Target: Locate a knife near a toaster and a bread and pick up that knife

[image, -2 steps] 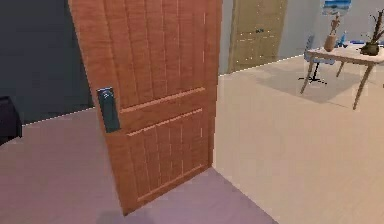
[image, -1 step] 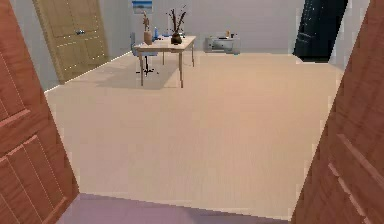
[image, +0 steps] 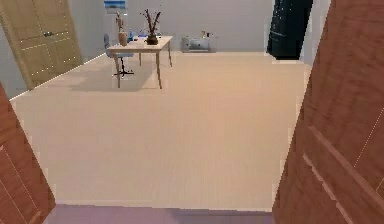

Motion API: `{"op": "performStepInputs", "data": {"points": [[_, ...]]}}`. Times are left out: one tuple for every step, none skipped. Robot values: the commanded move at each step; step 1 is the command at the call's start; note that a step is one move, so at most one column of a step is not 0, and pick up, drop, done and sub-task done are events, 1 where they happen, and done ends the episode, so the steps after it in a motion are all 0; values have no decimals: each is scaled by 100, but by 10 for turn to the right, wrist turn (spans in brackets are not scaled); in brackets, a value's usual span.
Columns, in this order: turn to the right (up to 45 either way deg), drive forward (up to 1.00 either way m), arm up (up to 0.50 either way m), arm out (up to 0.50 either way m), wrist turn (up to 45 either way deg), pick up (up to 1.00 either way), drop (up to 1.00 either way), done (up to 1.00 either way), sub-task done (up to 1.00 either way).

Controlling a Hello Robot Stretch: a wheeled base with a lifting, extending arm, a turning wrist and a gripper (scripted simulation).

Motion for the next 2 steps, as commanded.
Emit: {"op": "performStepInputs", "data": {"points": [[0, 50, 0, 0, 0, 0, 0, 0, 0], [210, 0, 0, 0, 0, 0, 0, 0, 0]]}}
